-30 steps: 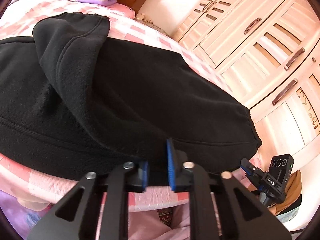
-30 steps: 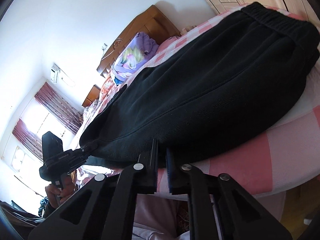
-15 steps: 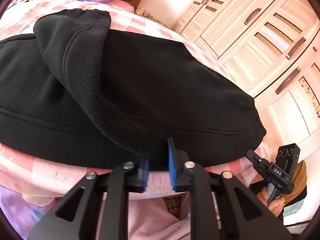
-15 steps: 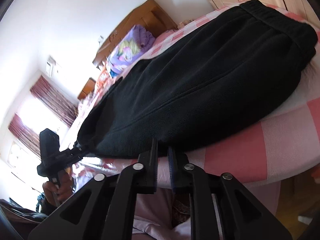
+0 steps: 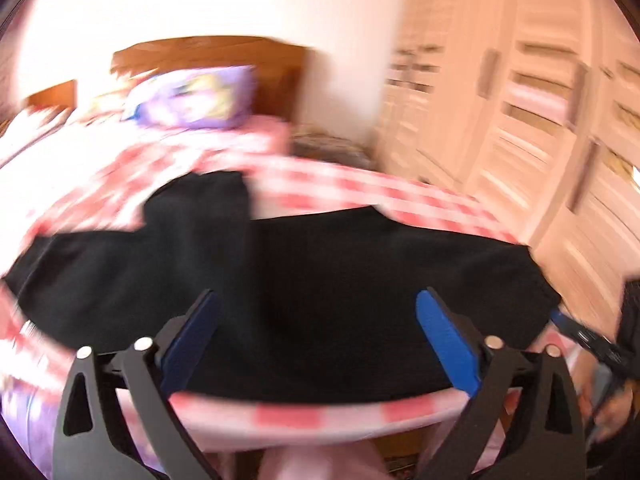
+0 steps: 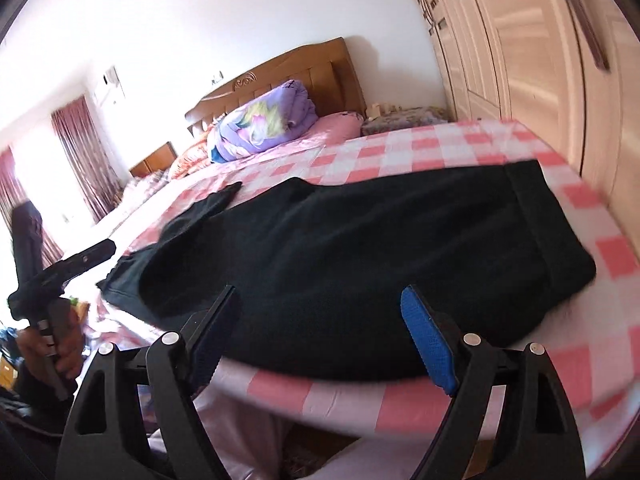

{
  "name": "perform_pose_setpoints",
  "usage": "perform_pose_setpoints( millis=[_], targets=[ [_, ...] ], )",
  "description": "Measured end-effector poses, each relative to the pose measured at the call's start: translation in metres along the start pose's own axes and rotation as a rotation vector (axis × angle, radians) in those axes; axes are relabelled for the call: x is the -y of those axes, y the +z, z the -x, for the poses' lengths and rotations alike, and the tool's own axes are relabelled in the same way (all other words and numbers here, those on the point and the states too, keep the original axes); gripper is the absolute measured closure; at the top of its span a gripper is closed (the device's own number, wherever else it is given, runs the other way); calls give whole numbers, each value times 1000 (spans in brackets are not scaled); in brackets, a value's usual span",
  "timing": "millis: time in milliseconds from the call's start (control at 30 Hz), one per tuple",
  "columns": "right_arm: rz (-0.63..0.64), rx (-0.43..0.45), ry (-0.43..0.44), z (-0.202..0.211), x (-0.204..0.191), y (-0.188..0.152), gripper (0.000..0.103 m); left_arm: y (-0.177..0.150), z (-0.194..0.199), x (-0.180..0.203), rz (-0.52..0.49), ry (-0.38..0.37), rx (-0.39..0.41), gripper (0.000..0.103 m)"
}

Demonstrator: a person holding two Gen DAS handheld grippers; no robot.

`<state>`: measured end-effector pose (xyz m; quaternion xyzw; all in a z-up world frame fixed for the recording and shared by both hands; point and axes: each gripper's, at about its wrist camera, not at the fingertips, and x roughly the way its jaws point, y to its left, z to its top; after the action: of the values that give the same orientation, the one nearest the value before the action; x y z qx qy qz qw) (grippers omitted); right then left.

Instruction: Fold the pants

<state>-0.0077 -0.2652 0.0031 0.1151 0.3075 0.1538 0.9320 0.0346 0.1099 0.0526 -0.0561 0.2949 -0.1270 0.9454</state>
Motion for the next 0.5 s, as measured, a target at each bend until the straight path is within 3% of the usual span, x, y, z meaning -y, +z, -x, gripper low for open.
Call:
perform_pose_setpoints(
  millis=[100, 167, 233, 267, 367, 433, 500],
  targets=[
    [55, -56, -118, -35, -6, 11, 22, 0, -44, 48, -159, -19, -92, 2],
    [86, -105, -184, -47, 1, 6, 21, -16, -83, 68, -249, 35, -183, 2],
    [117, -187, -272, -60, 13, -7, 19, -32, -114, 72, -268, 47, -294, 2],
    [126, -183, -261, -56, 17, -16, 19, -40, -127, 67, -258, 43, -351, 1],
    [131, -189, -221, -43, 24, -29, 19, -42, -130, 51, -209, -17, -359, 1],
    [78, -185, -187, -33, 32, -24, 19, -30, -131, 52, -193, 4, -393, 2],
    [30, -139, -150, -21, 37, -14, 19, -6, -128, 56, -145, -59, -376, 2]
  ],
)
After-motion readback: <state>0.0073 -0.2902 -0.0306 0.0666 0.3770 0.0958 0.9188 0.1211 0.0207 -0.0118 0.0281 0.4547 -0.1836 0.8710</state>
